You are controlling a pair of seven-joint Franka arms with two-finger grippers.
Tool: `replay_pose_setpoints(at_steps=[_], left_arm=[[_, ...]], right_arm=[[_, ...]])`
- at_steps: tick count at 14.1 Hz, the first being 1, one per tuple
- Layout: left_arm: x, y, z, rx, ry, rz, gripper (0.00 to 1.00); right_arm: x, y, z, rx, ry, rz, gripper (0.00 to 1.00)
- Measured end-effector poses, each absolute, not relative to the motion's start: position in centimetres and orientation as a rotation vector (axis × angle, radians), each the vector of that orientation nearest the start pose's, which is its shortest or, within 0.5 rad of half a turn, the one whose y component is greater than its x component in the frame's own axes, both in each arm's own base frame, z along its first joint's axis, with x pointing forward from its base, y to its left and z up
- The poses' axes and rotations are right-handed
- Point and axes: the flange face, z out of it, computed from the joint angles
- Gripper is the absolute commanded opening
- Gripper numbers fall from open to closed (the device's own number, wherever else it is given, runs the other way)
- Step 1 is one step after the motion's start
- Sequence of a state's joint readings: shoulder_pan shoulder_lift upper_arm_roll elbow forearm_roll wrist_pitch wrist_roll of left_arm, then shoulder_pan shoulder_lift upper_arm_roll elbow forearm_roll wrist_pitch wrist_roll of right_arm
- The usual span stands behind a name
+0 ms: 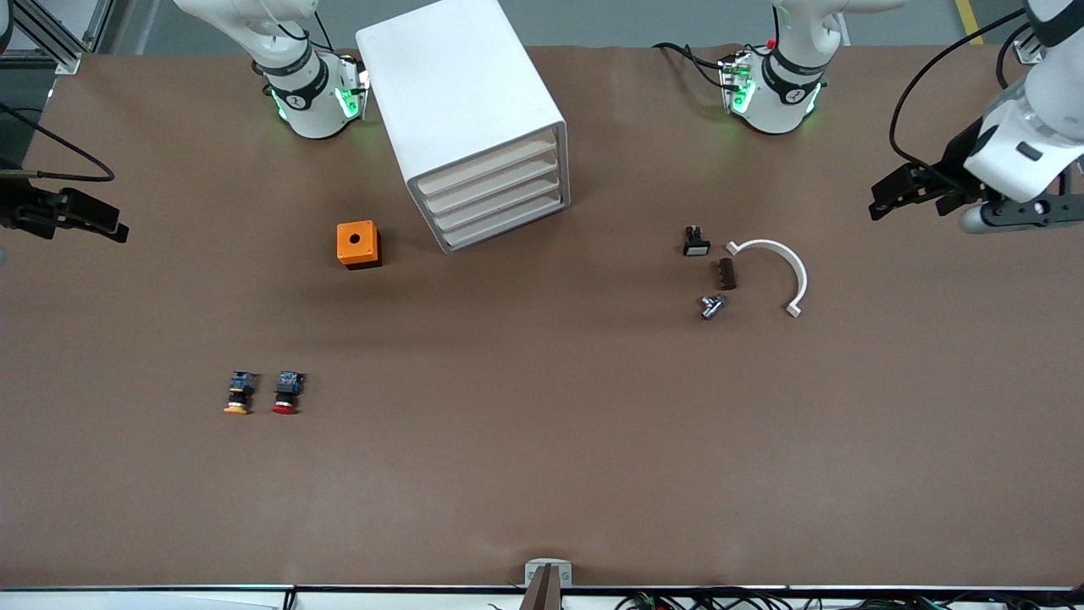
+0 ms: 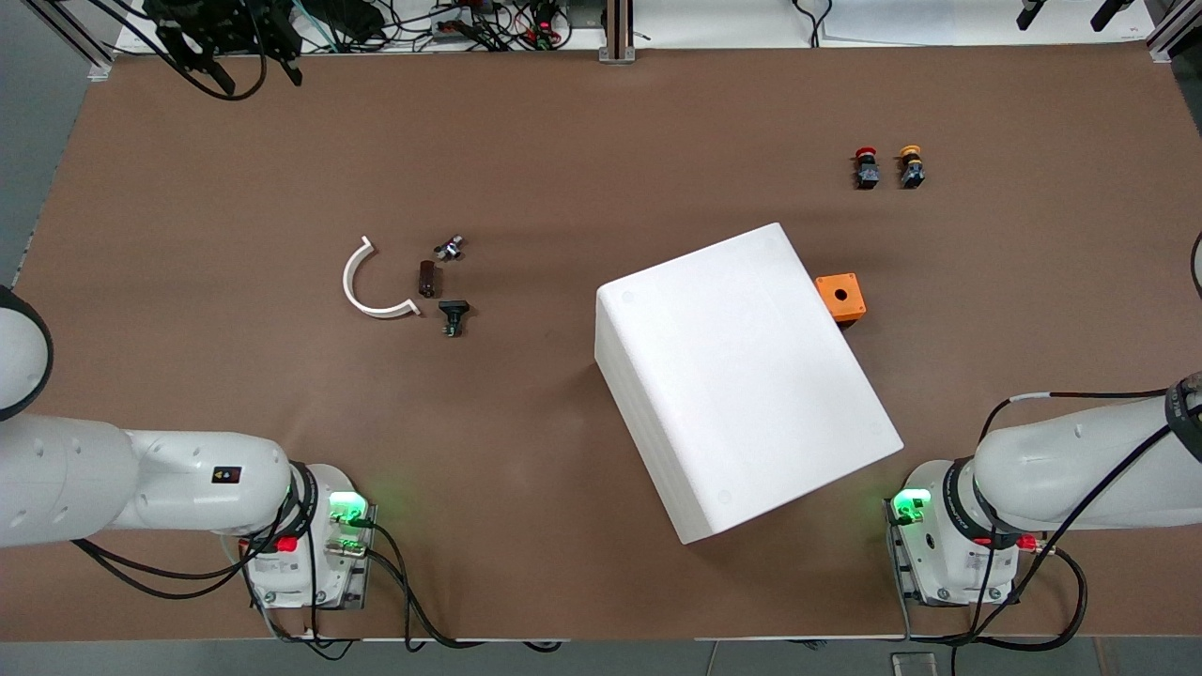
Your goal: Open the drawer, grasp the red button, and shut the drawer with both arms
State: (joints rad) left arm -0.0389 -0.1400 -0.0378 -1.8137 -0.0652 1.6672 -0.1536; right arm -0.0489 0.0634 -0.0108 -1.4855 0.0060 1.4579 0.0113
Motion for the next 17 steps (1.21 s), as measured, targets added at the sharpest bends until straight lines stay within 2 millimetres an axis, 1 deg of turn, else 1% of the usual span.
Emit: replay_pose_setpoints(at_steps=[1, 3, 7, 11, 14, 17], left_arm=[[51.5, -4.2, 60.3, -3.200, -0.140, -0.013, 1.00], [51.7, -3.4, 61.5, -3.205, -0.129, -0.052, 1.00], [51.5, -3.0, 63.2, -3.206, -0.118, -0.074, 1.00], [51.5, -2.9, 63.5, -3.207, -0.107, -0.077, 1.00], [51.5, -2.9, 63.5, -3.207, -0.106, -0.076, 1.00], [52.1, -2.9, 62.7, -3.203, -0.104, -0.053, 1.00]], right_arm=[[56.1, -3.3, 62.0, -3.129, 0.111, 0.141, 1.00], [55.9, -3.3, 62.2, -3.129, 0.111, 0.142, 1.00], [55.8, -3.3, 62.4, -3.129, 0.067, 0.138, 1.00], [55.3, -2.9, 62.4, -3.125, 0.040, 0.139, 1.00], [54.8, -2.0, 62.8, -3.124, 0.014, 0.131, 1.00], [54.4, -1.4, 62.7, -3.124, -0.002, 0.124, 1.00]])
